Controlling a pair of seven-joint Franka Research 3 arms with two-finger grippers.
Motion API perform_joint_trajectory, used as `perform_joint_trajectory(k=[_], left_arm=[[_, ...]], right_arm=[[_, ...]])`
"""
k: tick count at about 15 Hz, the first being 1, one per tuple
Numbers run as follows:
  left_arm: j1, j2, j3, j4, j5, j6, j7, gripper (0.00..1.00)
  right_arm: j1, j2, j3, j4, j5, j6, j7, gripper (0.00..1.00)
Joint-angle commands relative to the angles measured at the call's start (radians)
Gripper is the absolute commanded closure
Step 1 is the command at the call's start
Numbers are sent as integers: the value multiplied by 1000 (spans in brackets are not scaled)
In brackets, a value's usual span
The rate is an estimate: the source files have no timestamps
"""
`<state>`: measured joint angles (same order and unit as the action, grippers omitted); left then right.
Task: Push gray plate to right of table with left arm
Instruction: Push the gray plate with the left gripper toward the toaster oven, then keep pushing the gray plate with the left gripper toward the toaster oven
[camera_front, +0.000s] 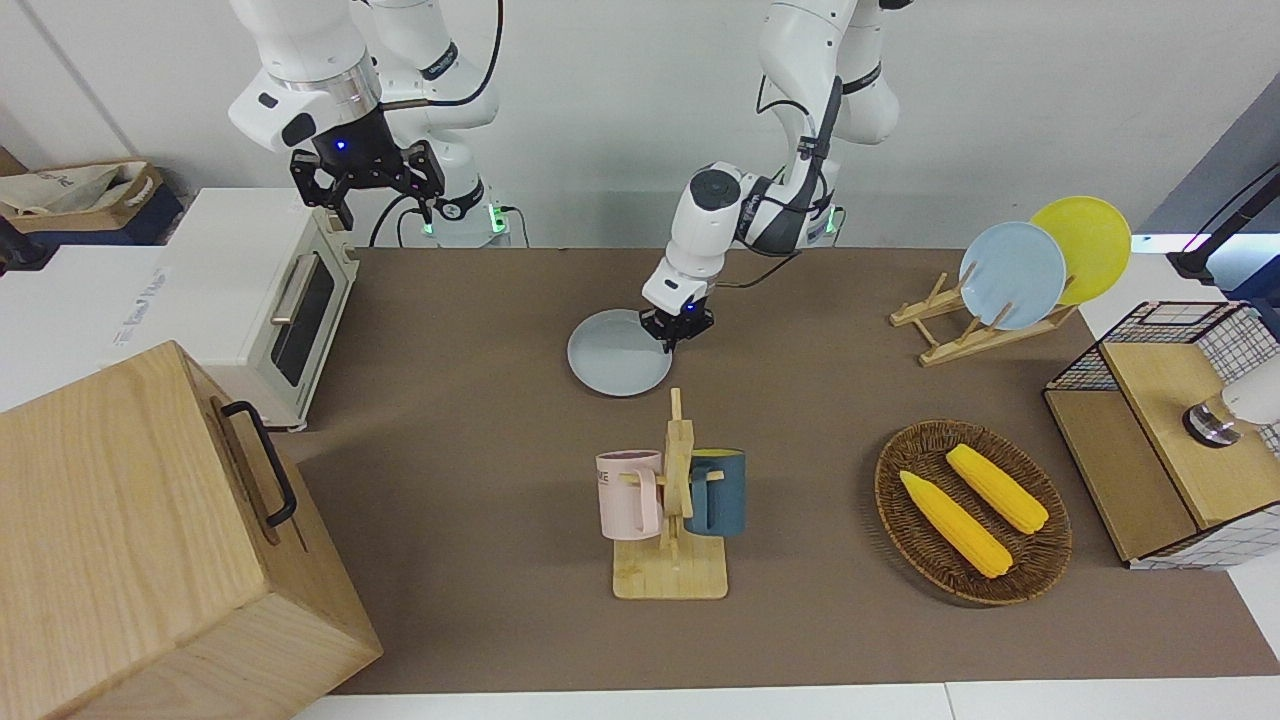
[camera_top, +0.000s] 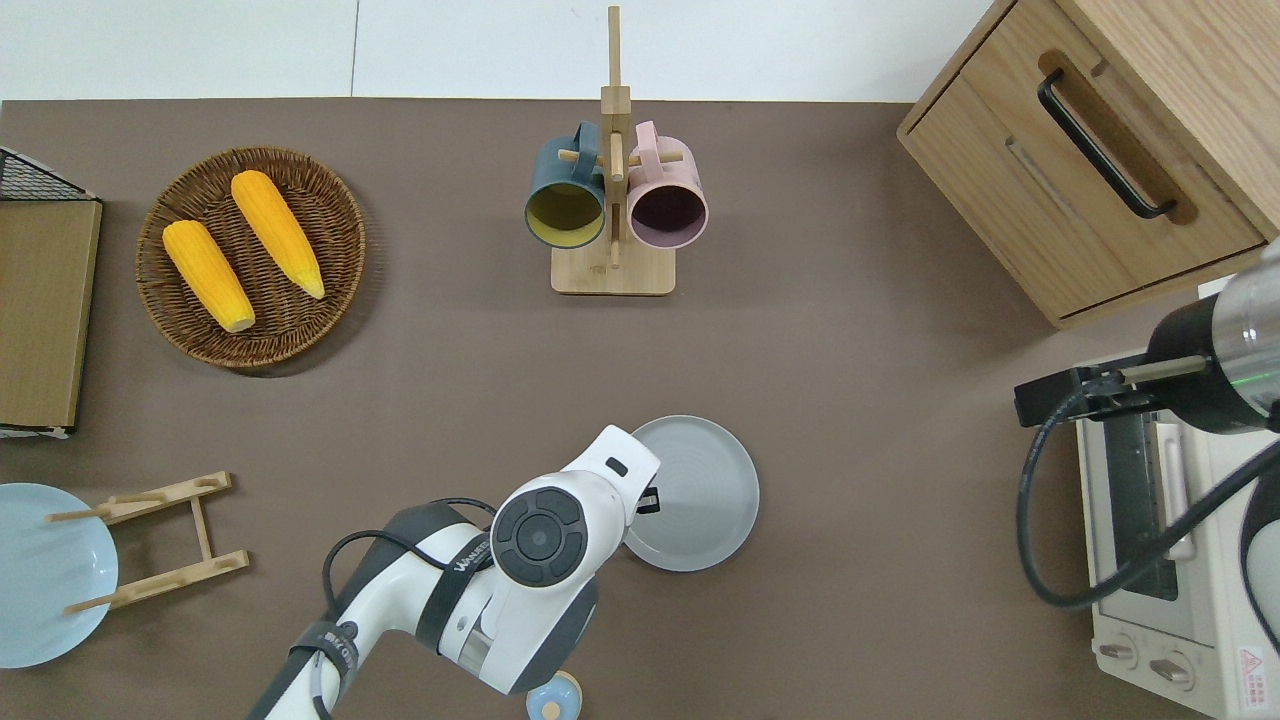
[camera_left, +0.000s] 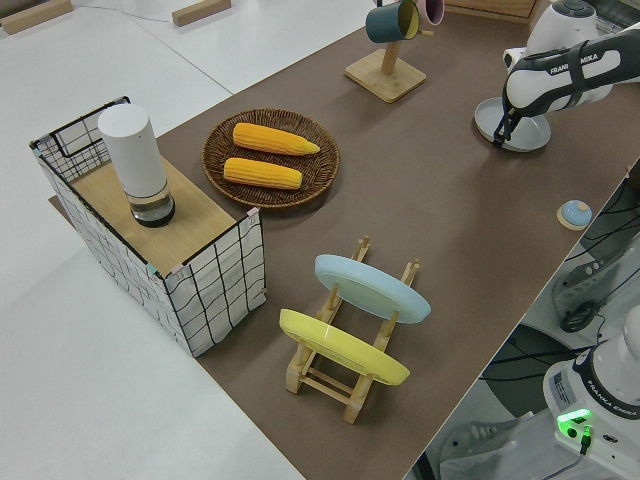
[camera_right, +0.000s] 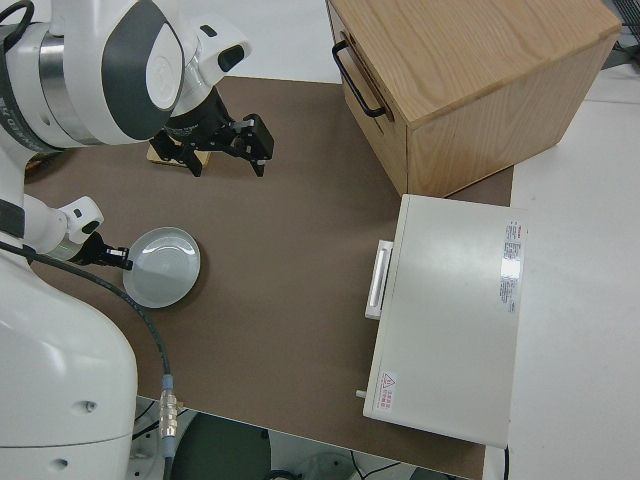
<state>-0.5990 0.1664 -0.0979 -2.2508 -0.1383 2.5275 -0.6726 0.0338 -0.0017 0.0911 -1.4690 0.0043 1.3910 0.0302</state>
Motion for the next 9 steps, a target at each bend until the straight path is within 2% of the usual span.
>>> perform_joint_trajectory(k=[1,7,9], left_arm=[[-41,116,-13,112,0,10,-91,1000],[-119,218,-11,252,3,0,-194,1000],[-149,261,-11,312,43,-1,-264,1000]], right_arm=[[-11,-8,6,-1,8,-12,-3,17],[-11,-8,4,-1,8,-12,-3,17],[-11,-8,4,-1,8,-12,-3,17]])
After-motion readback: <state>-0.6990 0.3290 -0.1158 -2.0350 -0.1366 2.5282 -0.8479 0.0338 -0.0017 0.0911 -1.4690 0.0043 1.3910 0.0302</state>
